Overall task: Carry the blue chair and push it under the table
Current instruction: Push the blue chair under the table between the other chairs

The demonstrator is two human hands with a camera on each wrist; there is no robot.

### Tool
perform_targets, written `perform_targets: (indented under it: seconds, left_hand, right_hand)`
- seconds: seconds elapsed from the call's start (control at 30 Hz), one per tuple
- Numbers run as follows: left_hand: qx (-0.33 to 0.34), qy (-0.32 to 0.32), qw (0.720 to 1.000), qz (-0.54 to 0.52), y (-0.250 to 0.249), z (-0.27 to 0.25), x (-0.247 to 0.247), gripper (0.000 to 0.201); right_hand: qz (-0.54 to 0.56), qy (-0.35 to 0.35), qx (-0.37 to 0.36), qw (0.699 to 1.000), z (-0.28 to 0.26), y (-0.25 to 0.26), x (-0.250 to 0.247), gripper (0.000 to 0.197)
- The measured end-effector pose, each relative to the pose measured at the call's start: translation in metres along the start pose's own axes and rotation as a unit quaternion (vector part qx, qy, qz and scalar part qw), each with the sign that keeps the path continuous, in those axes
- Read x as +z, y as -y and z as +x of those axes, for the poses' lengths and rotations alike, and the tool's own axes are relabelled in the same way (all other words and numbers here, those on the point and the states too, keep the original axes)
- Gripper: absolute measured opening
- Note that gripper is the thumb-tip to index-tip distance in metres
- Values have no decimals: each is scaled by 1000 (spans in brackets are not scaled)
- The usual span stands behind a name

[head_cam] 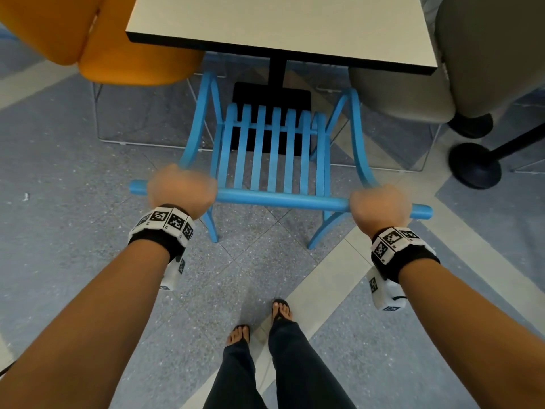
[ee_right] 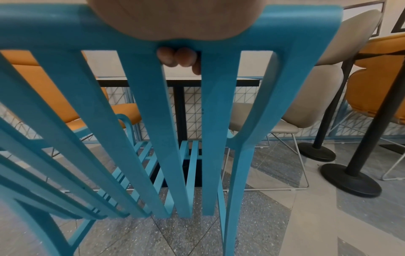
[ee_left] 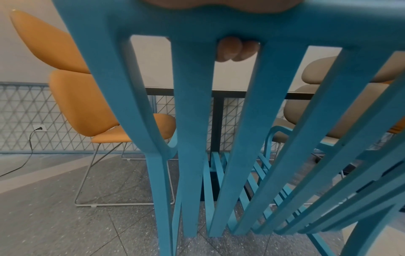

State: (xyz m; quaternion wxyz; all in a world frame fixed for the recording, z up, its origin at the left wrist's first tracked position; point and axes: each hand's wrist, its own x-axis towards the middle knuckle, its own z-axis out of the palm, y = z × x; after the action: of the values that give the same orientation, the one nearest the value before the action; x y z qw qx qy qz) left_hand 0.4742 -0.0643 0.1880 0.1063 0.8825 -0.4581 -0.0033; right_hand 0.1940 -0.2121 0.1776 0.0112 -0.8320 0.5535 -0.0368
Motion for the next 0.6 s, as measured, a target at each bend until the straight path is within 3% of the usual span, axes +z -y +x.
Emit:
perform_targets:
  seconds: [0.6]
  left_hand:
    - [-23,32,999,20,2,-12,-1,45]
  right_hand:
    - [4,4,-18,1000,-4,-1,1,52]
